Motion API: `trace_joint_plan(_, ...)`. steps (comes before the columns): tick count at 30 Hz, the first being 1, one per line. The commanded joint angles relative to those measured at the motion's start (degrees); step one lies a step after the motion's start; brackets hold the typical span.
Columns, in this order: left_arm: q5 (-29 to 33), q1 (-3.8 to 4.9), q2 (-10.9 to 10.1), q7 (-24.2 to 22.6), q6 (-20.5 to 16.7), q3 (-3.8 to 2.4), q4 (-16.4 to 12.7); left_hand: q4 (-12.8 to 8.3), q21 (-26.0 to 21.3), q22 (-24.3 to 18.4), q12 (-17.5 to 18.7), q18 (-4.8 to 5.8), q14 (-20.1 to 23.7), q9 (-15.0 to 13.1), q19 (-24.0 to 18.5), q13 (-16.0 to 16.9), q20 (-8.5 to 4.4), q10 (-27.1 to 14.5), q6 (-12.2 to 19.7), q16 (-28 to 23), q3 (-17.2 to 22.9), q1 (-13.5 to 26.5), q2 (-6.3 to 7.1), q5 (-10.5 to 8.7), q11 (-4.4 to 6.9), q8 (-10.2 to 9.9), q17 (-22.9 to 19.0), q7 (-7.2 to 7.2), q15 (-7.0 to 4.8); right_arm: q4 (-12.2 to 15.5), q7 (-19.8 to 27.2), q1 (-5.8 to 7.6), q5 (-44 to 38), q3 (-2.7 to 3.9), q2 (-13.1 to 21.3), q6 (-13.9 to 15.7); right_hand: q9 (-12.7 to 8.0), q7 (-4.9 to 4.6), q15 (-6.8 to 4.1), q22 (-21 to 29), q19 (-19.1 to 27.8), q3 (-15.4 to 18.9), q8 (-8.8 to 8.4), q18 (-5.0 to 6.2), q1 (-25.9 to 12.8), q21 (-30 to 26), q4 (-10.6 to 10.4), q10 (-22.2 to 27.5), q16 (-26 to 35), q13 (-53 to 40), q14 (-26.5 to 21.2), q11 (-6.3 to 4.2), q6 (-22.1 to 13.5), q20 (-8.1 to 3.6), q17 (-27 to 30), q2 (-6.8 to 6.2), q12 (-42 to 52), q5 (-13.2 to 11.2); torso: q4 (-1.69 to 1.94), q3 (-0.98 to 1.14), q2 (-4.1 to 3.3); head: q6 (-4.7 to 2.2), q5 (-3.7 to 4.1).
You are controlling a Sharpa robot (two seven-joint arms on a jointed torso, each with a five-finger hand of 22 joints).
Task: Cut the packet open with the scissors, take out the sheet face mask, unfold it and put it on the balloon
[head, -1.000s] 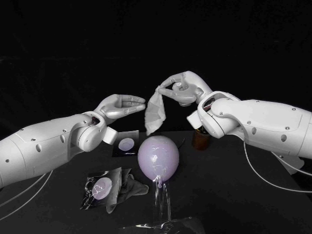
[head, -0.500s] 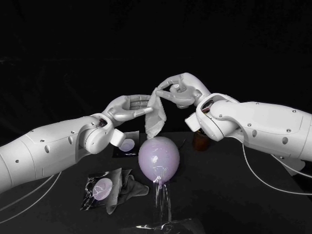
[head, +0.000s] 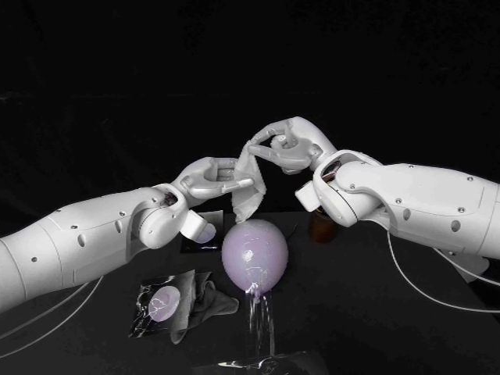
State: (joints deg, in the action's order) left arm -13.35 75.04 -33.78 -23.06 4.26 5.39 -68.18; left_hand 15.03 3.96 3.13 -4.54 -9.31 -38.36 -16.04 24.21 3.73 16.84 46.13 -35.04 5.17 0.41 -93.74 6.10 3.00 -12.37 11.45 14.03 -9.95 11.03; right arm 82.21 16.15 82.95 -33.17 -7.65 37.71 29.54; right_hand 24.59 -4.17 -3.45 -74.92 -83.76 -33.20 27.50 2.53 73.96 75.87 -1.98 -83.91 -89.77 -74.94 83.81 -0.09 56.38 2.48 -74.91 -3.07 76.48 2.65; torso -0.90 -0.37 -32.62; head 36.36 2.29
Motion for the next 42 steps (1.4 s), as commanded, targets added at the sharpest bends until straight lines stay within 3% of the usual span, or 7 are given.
trace_joint_plan(1, -0.4, 0.02, 0.1, 0.3, 3.6, -0.08, 0.0, 0.0, 0.7, 0.2, -0.3, 0.03, -1.9, -0.4, 1.8, 0.1, 0.02, 1.5, -1.4, 0.6, 0.0, -0.6, -0.4, -0.23, -0.02, 0.6, 0.4, -3.87, 0.01, -0.3, 0.9, 0.04, -0.1, 0.05, -0.1, 0.2, 5.7, 0.24, -0.29, -11.3, -0.6, -0.2, 0.62, 0.31, 0.3, 0.1, 0.2, -0.4, -0.2, -6.8, 6.2, -0.26, 0.1, 0.02, -15.1, 0.15, 0.3, 0.1, 0.03, 0.02, -0.03, -0.04, 0.0)
trace_joint_plan(4, -0.1, 0.02, 0.1, 0.7, 3.9, -0.08, 0.1, -0.8, 2.2, 0.8, -0.5, 0.54, -6.6, -1.2, 6.7, 0.1, 0.03, 3.5, -4.6, 1.8, 1.0, -2.5, -2.01, -0.23, -0.13, 1.8, 1.3, -3.96, 0.1, -0.5, 1.0, 0.04, -0.1, 0.06, -0.1, 0.3, 5.7, 0.24, -0.29, -11.3, -0.6, -0.2, 0.62, 0.31, 0.3, 0.1, 0.2, -0.4, -0.2, -6.8, 6.2, -0.26, 0.1, 0.02, -15.1, 0.15, 0.3, 0.1, 0.02, 0.01, -0.02, -0.03, 0.02)
trace_joint_plan(7, 0.2, 0.02, 0.1, 1.3, 4.2, -0.08, 0.4, -1.6, 5.8, 2.4, -1.2, -0.07, -10.8, -1.7, 18.8, 0.2, -0.12, 6.5, -8.1, 3.6, 3.0, -4.7, -4.3, -0.18, 0.64, 3.1, 1.7, -3.78, -0.95, -0.5, 1.2, 0.05, -0.1, 0.06, 0.0, 0.5, 5.7, 0.24, -0.29, -11.3, -0.6, -0.2, 0.62, 0.31, 0.3, 0.1, 0.2, -0.4, -0.2, -6.8, 6.2, -0.26, 0.1, 0.02, -15.1, 0.15, 0.3, 0.1, -0.01, 0.01, -0.02, -0.02, 0.09)
trace_joint_plan(14, 1.5, 0.02, 0.4, 2.3, 4.3, -0.07, 0.7, -0.7, 7.3, 2.2, -0.8, -1.34, -15.2, -1.0, 23.8, -0.2, -0.85, 11.8, -13.3, 4.3, 10.6, -8.9, -7.03, -0.06, 2.2, 4.0, 1.2, -2.77, -2.59, -1.0, 1.3, 0.11, 0.0, 0.07, 0.1, -0.1, 5.7, 0.24, -0.29, -11.3, -0.6, -0.2, 0.62, 0.31, 0.3, 0.1, 0.2, -0.4, -0.2, -6.8, 6.2, -0.26, 0.1, 0.02, -15.1, 0.15, 0.3, 0.1, -0.02, 0.03, 0.0, -0.11, -0.09)
trace_joint_plan(20, 4.0, 0.02, 0.7, 2.5, 3.4, -0.07, 1.0, 1.2, 8.0, 1.9, 0.6, -1.21, -18.3, -0.9, 26.4, -0.2, -2.01, 16.1, -16.6, 3.8, 20.2, -7.9, -5.58, -0.37, 3.0, 4.7, 0.0, -2.24, -3.33, -1.6, 1.1, 0.21, 0.6, 0.07, 0.0, -1.5, 5.8, 0.19, -0.25, -11.2, -0.3, -0.3, 0.67, 0.4, 0.1, -0.4, 0.2, -0.3, -0.2, -6.6, 6.2, -0.21, 0.0, 0.04, -15.1, 0.19, 0.0, 0.1, -0.04, 0.03, 0.0, -0.11, -0.09)
trace_joint_plan(29, 7.0, 0.02, 0.8, 2.9, 3.6, -0.07, 1.0, 1.3, 8.4, 1.6, 0.9, -1.28, -20.9, -1.7, 28.2, -0.2, -2.38, 19.1, -18.0, 3.9, 25.0, -3.0, -5.2, -0.2, 3.82, 5.8, -0.2, -1.46, -4.1, -3.3, -0.1, 0.29, 1.9, 0.04, -0.4, -3.2, 5.7, -0.22, 0.03, -10.7, 0.5, -0.3, 0.18, 0.73, -0.6, -2.1, 0.1, 1.3, -0.2, -4.8, 6.2, 0.13, -1.5, 0.21, -15.1, 0.21, -3.0, 0.1, 0.02, -0.01, 0.0, -0.07, -0.06)
trace_joint_plan(42, 12.6, 0.03, 0.3, 3.3, 3.9, -0.08, 0.0, 0.2, 7.8, 1.0, 1.1, -1.23, -21.0, -2.4, 28.5, -0.2, -2.41, 19.0, -18.1, 3.0, 29.2, -0.7, -3.56, -0.19, 3.78, 6.4, -0.5, -1.4, -4.02, -7.5, -5.4, 0.27, 2.6, -0.58, -1.3, -3.5, 1.9, -5.8, 4.31, -8.4, 5.3, 4.2, -8.94, 2.0, -4.5, -11.1, -2.4, 18.2, 3.5, 10.1, 3.2, 5.01, -11.6, 3.26, -8.2, -2.94, -28.1, 0.2, 0.0, 0.0, -0.02, -0.1, -0.14)
